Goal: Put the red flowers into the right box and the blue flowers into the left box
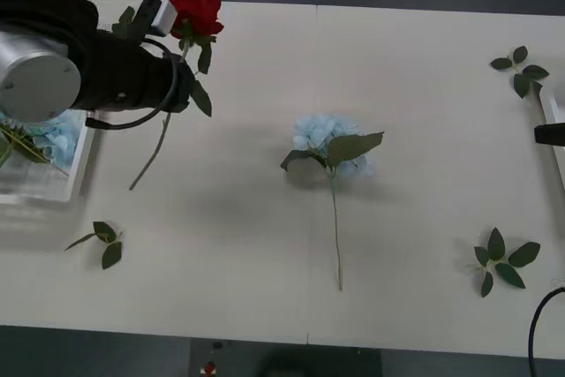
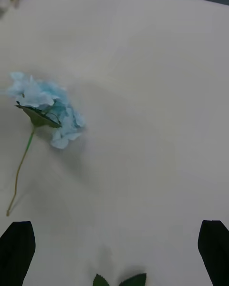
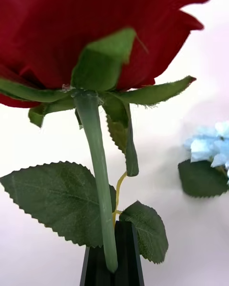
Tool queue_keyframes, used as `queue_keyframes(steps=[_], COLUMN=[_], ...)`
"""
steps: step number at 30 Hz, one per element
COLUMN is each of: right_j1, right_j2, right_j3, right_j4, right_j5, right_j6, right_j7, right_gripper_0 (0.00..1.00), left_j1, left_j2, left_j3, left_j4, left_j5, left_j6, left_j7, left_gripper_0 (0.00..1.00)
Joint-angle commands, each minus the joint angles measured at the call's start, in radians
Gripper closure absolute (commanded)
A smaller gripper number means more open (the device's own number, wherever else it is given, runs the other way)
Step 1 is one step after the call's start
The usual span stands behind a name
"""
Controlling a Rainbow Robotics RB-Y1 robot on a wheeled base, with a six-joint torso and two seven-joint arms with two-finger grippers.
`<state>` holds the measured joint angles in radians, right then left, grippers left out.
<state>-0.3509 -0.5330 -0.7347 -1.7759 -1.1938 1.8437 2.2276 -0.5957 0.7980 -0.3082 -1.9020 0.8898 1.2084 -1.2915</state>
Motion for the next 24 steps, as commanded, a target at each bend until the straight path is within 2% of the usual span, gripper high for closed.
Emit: queue_keyframes(steps=[1, 9, 19, 24], right_j1=[-0.020, -0.019, -0.016, -0.011], right_j2=[0.033, 0.085, 0.119, 0.131], right_j3=[0.000, 0.000, 0.001, 0.012], right_j4=[-0.022, -0.022, -0.022, -0.022], right_j5=[-0.066, -0.202, -0.352, -0.380], right_j6=[-0.012, -0.001, 0.000, -0.009], right_j7=[0.035, -0.085, -0.290, -0.316], right_gripper_0=[0.00, 0.00, 0.00, 0.00], left_j1=[-0.036, -0.070, -0.134, -0.147], left_j2=[-0.036, -0.183, -0.362, -0.474], left_j3=[0.113, 0.225, 0.242, 0.242], left_j4=[-0.042, -0.042, -0.037, -0.034], left_j5=[0.083, 0.089, 0.086, 0.087], left_j6=[0.020, -0.035, -0.073, -0.075], left_j7=[-0.232, -0.400, -0.410, -0.404], left_gripper_0=[1.00, 1.00, 1.00, 1.00])
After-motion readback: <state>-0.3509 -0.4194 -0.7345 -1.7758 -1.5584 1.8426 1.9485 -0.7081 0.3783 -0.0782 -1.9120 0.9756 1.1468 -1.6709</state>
